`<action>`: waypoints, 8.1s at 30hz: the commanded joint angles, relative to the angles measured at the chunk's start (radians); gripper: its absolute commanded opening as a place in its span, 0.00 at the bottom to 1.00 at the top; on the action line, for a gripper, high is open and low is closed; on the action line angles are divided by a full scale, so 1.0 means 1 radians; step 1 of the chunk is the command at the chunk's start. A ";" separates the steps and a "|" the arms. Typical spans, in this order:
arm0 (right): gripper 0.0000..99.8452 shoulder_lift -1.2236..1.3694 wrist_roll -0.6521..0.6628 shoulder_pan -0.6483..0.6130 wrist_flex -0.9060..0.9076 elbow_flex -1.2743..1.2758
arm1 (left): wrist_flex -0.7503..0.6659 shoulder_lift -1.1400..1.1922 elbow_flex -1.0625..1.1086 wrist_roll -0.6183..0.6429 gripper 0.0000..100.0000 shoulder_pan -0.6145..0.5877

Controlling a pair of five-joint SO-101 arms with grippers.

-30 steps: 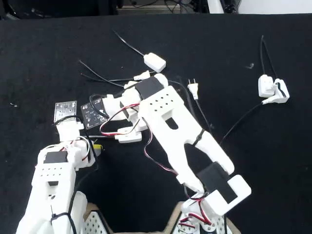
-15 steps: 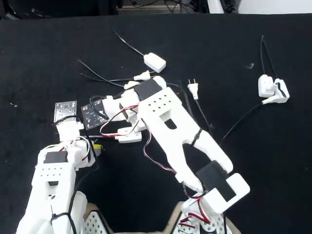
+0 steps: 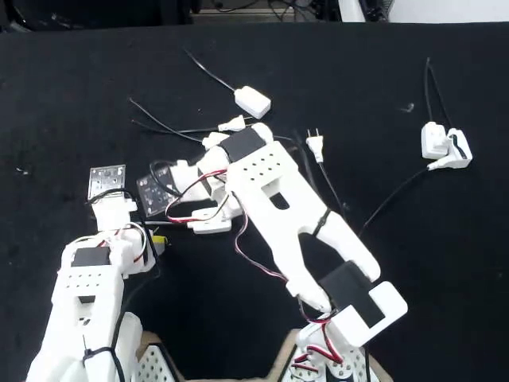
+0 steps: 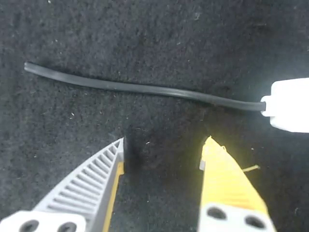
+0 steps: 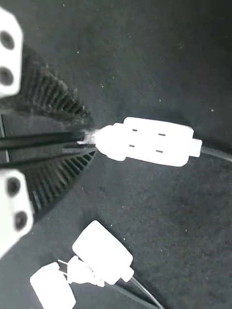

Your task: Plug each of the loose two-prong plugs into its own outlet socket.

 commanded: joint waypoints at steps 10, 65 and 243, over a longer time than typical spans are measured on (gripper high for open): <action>0.01 -0.016 0.014 0.015 0.095 -0.116 | -0.015 0.005 -0.053 -0.003 0.26 -0.010; 0.01 0.091 0.015 0.003 0.114 -0.211 | -0.015 0.005 -0.053 -0.003 0.26 -0.012; 0.01 0.552 -1.023 0.870 -0.229 -0.654 | -0.190 0.014 -0.096 0.466 0.26 -0.550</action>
